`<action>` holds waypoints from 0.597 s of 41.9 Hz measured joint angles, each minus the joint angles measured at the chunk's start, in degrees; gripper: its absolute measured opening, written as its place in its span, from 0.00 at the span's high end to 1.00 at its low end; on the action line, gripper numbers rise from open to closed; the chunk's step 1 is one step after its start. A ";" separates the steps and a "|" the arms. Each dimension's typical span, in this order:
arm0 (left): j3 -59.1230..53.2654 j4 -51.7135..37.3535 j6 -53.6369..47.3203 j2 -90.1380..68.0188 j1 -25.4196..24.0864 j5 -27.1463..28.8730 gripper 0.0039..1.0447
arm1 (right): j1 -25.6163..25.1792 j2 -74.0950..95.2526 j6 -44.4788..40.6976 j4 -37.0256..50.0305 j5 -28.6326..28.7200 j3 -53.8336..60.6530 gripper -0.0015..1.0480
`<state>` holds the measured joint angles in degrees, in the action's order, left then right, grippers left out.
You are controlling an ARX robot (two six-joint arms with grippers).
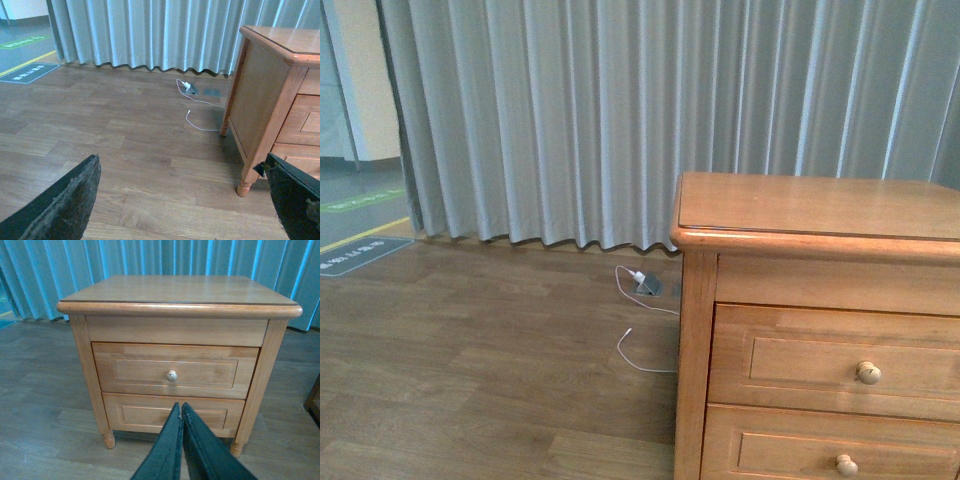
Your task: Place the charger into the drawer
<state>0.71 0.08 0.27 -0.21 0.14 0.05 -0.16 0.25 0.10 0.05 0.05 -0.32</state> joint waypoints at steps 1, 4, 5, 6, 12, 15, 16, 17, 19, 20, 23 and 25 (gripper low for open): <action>0.00 0.00 0.00 0.00 0.00 0.00 0.05 | 0.00 0.00 -0.02 0.00 0.00 0.00 0.92; 0.00 0.00 0.00 0.00 0.00 0.00 0.05 | 0.00 0.00 -0.02 -0.02 0.00 0.00 0.82; 0.00 0.00 0.00 0.00 0.00 0.00 0.05 | 0.00 0.00 -0.02 -0.02 0.00 0.00 0.79; 0.00 0.00 0.00 0.00 0.00 0.00 0.05 | 0.00 -0.02 -0.02 -0.02 0.00 0.00 0.75; 0.00 0.00 0.00 0.00 0.00 0.00 0.05 | 0.00 -0.02 -0.02 -0.02 0.00 0.00 0.50; 0.00 0.00 -0.02 0.00 0.02 0.09 0.05 | 0.00 -0.02 -0.02 -0.04 0.02 0.00 0.36; 0.00 0.00 0.00 0.00 0.02 0.20 0.05 | -0.02 0.00 -0.02 -0.02 0.11 0.00 0.31; 0.00 0.00 0.00 0.00 0.00 0.31 0.05 | -0.02 -0.02 -0.02 -0.02 0.24 0.00 0.28; 0.00 0.00 -0.02 0.04 0.00 0.13 0.05 | 0.02 -0.02 -0.04 -0.04 0.24 0.00 0.19; 0.00 0.00 0.00 0.02 0.00 0.11 0.05 | 0.11 -0.02 -0.04 -0.11 0.15 0.00 0.16; 0.00 -0.02 -0.04 0.02 -0.02 -0.13 0.05 | 0.11 0.00 0.07 -0.17 -0.31 0.00 0.06; 0.00 0.00 -0.02 0.04 -0.02 -0.11 0.05 | 0.11 0.00 0.07 -0.17 -0.28 0.00 0.06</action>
<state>0.71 0.08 0.25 -0.16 0.12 -0.05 -0.05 0.25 0.16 -0.12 -0.23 -0.32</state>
